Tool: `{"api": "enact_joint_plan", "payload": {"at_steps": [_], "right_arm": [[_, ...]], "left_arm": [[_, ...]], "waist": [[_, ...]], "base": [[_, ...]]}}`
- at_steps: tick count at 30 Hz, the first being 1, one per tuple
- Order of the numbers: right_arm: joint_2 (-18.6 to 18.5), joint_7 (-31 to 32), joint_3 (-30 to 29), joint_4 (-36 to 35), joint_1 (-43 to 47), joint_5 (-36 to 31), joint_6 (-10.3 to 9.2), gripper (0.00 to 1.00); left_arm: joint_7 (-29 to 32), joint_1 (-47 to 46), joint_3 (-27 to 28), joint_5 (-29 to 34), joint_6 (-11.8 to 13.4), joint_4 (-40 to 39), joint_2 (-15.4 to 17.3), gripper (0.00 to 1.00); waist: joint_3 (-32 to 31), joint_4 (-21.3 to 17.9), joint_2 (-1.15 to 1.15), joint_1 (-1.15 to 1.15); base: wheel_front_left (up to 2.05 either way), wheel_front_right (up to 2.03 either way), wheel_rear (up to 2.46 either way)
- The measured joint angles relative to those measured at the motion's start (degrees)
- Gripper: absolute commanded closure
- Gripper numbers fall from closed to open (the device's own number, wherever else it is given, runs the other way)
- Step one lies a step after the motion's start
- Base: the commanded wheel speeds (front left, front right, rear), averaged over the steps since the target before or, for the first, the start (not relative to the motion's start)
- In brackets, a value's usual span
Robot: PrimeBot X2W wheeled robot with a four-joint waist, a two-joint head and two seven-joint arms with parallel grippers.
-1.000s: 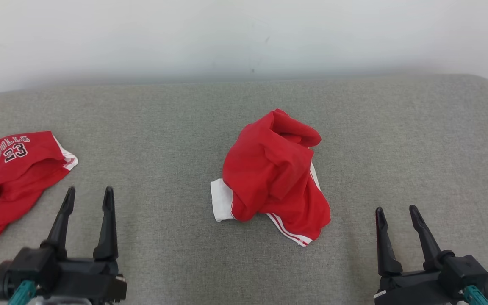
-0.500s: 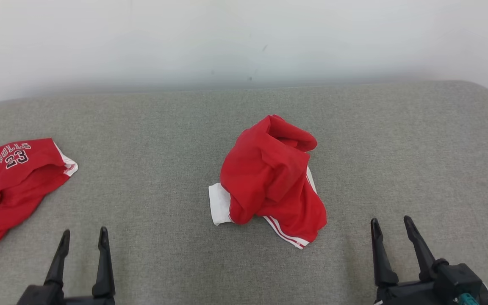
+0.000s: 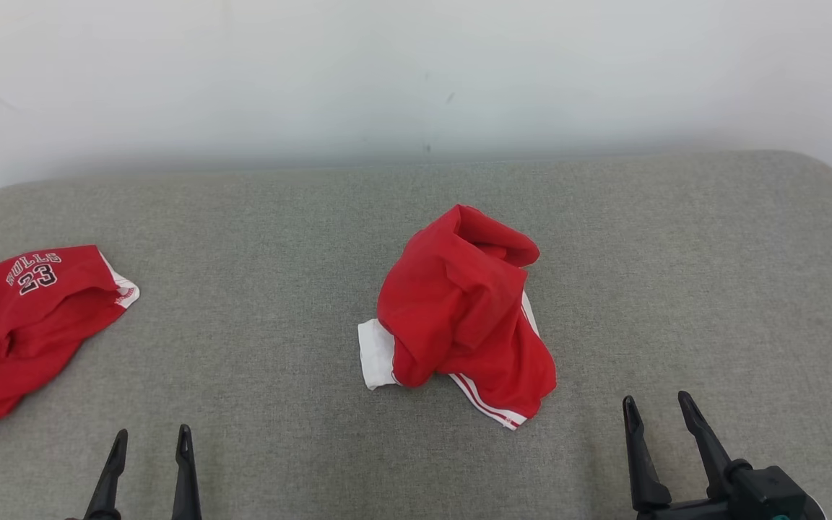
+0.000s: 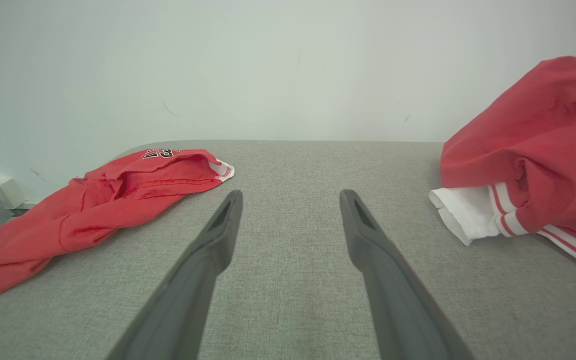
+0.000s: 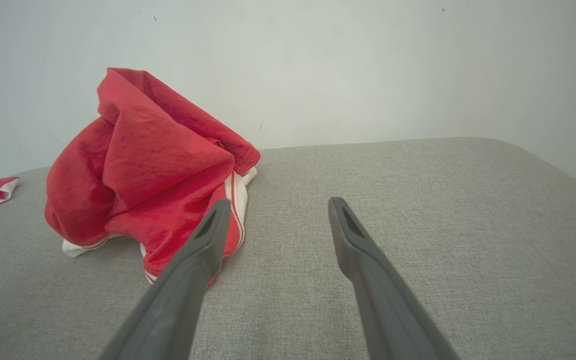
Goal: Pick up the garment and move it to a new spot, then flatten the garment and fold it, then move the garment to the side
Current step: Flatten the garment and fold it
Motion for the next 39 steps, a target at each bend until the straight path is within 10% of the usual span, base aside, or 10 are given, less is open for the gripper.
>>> {"api": "enact_joint_plan", "payload": {"at_steps": [39], "right_arm": [[0.0,0.0,0.1,0.7,1.1,-0.5,0.00,0.00]], "left_arm": [[0.0,0.4,-0.4,0.1,-0.8,0.4,-0.5,0.00]], "waist": [[-1.5,0.9,0.00,0.01]], "base": [[0.00,0.00,0.00]]}}
